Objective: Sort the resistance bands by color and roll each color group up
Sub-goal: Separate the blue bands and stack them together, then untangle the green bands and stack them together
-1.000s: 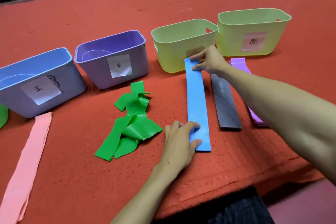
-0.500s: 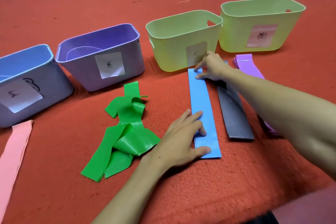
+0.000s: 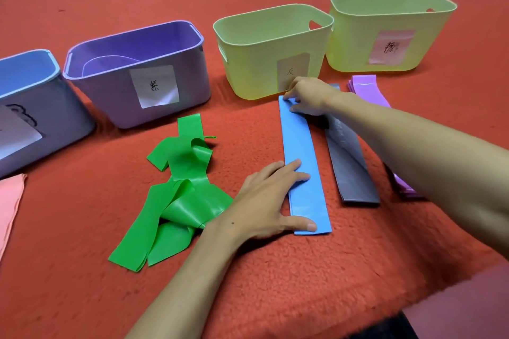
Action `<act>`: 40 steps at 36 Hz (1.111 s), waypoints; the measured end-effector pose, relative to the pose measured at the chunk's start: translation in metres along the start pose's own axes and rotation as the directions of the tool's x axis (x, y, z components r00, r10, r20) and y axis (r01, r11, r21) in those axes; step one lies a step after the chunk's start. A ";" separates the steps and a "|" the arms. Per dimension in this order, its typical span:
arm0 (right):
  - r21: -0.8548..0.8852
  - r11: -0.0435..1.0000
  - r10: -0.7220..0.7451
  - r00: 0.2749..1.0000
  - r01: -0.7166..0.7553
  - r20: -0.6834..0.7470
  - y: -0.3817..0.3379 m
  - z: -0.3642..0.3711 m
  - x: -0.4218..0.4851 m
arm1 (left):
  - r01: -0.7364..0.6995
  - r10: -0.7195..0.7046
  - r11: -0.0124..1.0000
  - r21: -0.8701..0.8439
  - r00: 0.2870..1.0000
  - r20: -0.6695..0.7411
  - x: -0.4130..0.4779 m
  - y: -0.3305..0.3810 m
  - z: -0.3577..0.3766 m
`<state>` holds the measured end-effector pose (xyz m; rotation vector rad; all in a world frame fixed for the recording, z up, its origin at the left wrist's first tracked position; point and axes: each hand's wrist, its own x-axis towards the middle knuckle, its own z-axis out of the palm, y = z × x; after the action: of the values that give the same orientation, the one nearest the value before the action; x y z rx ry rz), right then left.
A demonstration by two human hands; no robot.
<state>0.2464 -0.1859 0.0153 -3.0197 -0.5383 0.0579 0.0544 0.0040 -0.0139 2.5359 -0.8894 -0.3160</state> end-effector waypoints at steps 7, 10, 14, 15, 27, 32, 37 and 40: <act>-0.039 0.998 0.045 0.998 -0.043 0.038 -0.003 0.014 0.003 | -0.001 0.001 1.000 0.003 1.000 -0.013 0.002 -0.003 0.004; -0.034 0.998 0.058 0.998 -0.057 0.011 -0.003 0.020 0.002 | -0.001 0.001 1.000 -0.007 1.000 -0.009 0.003 -0.004 0.005; -0.016 0.998 0.066 0.998 -0.065 0.021 -0.001 0.025 0.000 | 0.002 -0.002 1.000 -0.009 1.000 -0.013 0.004 -0.004 0.006; -0.014 0.997 0.070 0.997 -0.070 0.017 -0.001 0.027 -0.001 | 0.001 -0.001 1.000 -0.009 1.000 -0.011 0.004 -0.005 0.006; 0.165 0.974 0.199 0.941 -0.158 -0.274 -0.033 0.005 -0.039 | -0.059 0.065 0.995 0.081 0.995 -0.075 0.003 0.000 0.004; 0.208 0.975 0.109 0.979 -0.073 -0.171 -0.062 -0.013 -0.077 | -0.031 0.032 0.999 0.007 0.978 -0.205 -0.014 0.004 -0.005; 0.186 0.982 -0.016 0.997 0.030 -0.077 -0.089 -0.020 -0.125 | -0.003 0.019 0.999 0.049 0.939 -0.343 -0.062 -0.008 -0.026; 0.194 0.978 -0.064 0.996 0.073 -0.054 -0.106 -0.017 -0.152 | 0.080 -0.040 0.993 0.085 0.921 -0.387 -0.106 -0.024 -0.038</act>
<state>0.0680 -0.1402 0.0445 -2.8020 -0.5947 0.0326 -0.0010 0.1000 0.0158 2.5885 -0.6874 0.2135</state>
